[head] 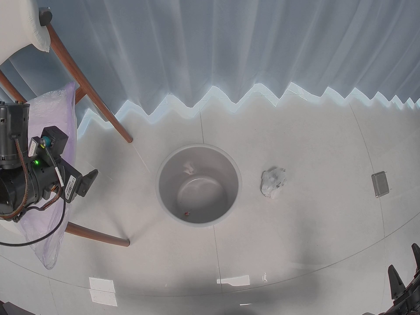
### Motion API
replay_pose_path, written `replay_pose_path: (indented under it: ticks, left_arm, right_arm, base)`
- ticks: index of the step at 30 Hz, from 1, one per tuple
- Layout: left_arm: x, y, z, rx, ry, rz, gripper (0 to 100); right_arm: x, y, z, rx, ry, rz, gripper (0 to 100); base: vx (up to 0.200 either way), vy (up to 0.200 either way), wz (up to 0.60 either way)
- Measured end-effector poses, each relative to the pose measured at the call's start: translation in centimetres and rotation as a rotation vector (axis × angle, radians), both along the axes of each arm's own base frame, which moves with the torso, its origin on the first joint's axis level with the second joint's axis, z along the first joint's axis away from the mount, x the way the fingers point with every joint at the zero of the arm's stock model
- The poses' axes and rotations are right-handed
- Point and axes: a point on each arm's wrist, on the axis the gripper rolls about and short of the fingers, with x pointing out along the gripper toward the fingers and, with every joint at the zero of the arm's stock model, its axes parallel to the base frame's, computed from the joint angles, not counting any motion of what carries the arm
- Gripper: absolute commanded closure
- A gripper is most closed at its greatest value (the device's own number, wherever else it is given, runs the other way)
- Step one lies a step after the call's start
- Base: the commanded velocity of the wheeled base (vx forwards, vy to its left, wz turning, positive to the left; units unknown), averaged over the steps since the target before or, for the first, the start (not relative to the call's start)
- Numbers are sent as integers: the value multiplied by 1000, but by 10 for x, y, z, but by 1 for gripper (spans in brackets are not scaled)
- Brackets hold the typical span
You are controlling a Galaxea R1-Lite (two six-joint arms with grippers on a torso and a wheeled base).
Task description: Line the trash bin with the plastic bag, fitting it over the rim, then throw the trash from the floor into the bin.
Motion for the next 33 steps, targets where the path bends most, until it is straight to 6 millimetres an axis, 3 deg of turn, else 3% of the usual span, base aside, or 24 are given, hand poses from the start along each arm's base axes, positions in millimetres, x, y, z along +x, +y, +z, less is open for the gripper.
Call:
replay_pose_path:
  ticks: [7, 21, 33]
  left_arm:
    - [14, 9, -7, 45, 23, 101, 0]
    - [36, 7, -12, 51, -20, 125, 0]
    - [42, 14, -15, 87, 0, 151, 0]
  right_arm:
    - [0, 0, 0, 0, 0, 0, 0]
    - [0, 0, 0, -1, 0, 0, 0]
    - [0, 0, 0, -1, 0, 1, 0]
  base:
    - [0, 0, 0]
    - [0, 0, 0]
    - [0, 0, 0]
